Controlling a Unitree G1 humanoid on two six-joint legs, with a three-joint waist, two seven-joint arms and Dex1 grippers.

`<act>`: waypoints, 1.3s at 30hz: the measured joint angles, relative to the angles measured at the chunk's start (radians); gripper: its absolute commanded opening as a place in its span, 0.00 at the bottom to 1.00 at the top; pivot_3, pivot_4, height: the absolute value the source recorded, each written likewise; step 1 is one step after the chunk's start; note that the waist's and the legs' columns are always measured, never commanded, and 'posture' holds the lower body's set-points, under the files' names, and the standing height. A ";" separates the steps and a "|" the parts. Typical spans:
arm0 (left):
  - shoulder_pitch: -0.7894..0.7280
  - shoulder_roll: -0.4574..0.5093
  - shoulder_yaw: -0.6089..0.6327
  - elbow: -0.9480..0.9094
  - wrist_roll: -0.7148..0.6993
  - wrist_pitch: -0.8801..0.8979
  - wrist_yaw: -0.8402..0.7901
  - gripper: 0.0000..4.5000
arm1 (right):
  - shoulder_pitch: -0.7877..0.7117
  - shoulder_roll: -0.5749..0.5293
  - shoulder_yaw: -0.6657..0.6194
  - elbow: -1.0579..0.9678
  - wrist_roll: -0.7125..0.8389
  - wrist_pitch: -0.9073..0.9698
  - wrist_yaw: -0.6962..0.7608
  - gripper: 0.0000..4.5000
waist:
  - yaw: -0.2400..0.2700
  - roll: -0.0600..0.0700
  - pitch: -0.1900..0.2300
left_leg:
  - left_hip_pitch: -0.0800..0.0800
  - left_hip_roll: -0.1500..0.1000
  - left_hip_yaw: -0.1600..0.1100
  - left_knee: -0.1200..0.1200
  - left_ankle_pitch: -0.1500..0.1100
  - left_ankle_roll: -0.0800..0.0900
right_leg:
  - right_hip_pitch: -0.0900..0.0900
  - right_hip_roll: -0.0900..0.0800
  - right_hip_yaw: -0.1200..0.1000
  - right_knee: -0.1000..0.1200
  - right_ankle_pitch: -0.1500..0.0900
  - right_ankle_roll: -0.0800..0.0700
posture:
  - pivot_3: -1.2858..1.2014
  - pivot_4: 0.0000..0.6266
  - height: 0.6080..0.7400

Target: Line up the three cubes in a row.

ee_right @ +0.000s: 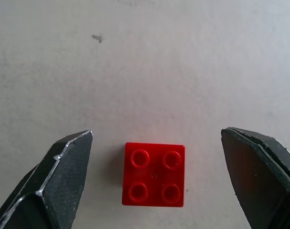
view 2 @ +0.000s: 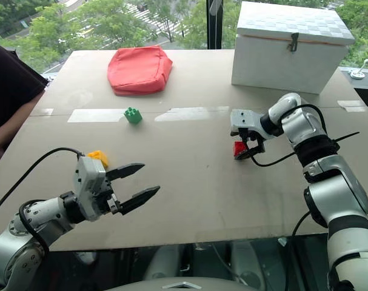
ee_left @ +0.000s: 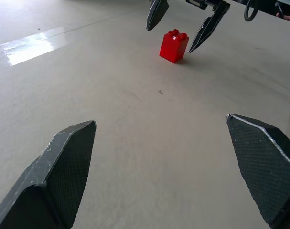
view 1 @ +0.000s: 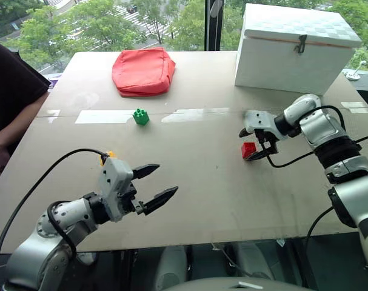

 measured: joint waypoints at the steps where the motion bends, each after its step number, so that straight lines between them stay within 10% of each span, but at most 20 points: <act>1: 0.004 -0.009 0.010 0.001 -0.001 0.001 0.014 1.00 | 0.020 -0.008 -0.029 -0.054 0.031 0.029 -0.001 0.99 | 0.000 0.000 0.000 | 0.000 0.000 0.000 0.000 0.000 0.000 | 0.000 0.000 0.000 0.000 0.000 0.000 | 0.52 0.24 1.00; 13: -0.520 -0.017 0.096 0.281 0.054 0.276 0.467 1.00 | 0.484 0.166 -0.394 -0.992 0.393 0.419 -0.570 0.99 | 0.026 -0.006 -0.004 | 0.001 -0.001 -0.003 0.002 0.002 -0.004 | 0.003 0.000 -0.008 0.004 0.000 0.000 | 0.52 0.24 1.00; 25: -1.083 0.087 -0.339 1.173 0.384 0.126 0.122 1.00 | 0.599 0.077 -0.409 -1.233 0.532 0.671 -0.776 0.99 | 0.020 -0.007 -0.003 | -0.002 -0.001 -0.002 0.000 0.002 -0.004 | 0.001 0.001 -0.010 0.002 0.000 0.000 | 0.52 0.24 1.00; 39: -1.438 -0.113 -0.381 1.916 0.621 -0.257 0.023 0.94 | 0.700 0.032 -0.427 -1.360 0.586 0.724 -0.939 1.00 | 0.022 -0.009 -0.002 | -0.005 -0.001 -0.003 0.001 0.002 -0.002 | 0.001 0.000 -0.010 0.000 0.002 0.004 | 0.52 0.24 1.00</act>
